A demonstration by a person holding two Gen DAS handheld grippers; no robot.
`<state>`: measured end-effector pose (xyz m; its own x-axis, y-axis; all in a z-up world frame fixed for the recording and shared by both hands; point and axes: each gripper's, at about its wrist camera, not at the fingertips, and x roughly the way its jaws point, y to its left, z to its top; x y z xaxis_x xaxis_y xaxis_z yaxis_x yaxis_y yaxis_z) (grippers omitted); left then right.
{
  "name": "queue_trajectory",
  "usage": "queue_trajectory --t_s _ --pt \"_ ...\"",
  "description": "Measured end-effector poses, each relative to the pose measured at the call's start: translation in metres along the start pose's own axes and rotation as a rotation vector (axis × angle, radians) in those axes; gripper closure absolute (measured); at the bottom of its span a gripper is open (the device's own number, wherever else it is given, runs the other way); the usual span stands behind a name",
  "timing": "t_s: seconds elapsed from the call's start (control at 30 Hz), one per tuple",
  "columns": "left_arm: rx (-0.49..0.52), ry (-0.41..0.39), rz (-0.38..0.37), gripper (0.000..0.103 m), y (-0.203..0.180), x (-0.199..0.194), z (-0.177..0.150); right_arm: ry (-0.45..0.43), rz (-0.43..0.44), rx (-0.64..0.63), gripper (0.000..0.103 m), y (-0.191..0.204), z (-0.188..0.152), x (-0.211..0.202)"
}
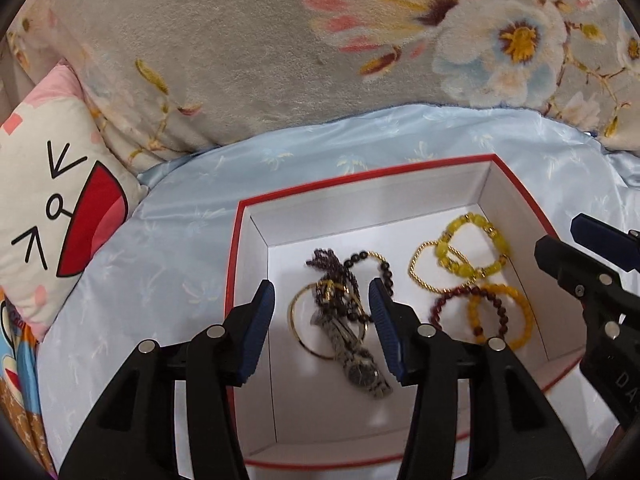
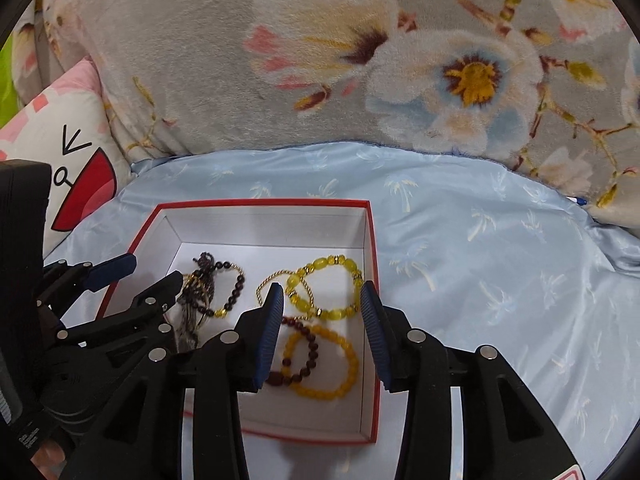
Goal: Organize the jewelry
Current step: 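Carry both bracelets into the red box and open both grippers, then withdraw both tools from the box toward the gold flower rings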
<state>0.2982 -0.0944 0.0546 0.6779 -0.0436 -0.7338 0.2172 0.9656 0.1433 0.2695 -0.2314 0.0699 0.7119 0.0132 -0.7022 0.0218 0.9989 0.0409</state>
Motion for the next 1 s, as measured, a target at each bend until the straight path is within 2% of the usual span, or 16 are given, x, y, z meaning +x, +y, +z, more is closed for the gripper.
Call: queue_trajectory --t_s 0.83,1.0 --pt "-0.021 -0.005 -0.056 0.056 -0.005 -0.082 -0.064 0.021 0.028 0.03 0.063 0.014 -0.074 -0.084" --pt "-0.045 0.014 -0.068 0.056 0.004 -0.094 -0.088 0.037 0.029 0.029 0.06 0.014 -0.102 -0.102"
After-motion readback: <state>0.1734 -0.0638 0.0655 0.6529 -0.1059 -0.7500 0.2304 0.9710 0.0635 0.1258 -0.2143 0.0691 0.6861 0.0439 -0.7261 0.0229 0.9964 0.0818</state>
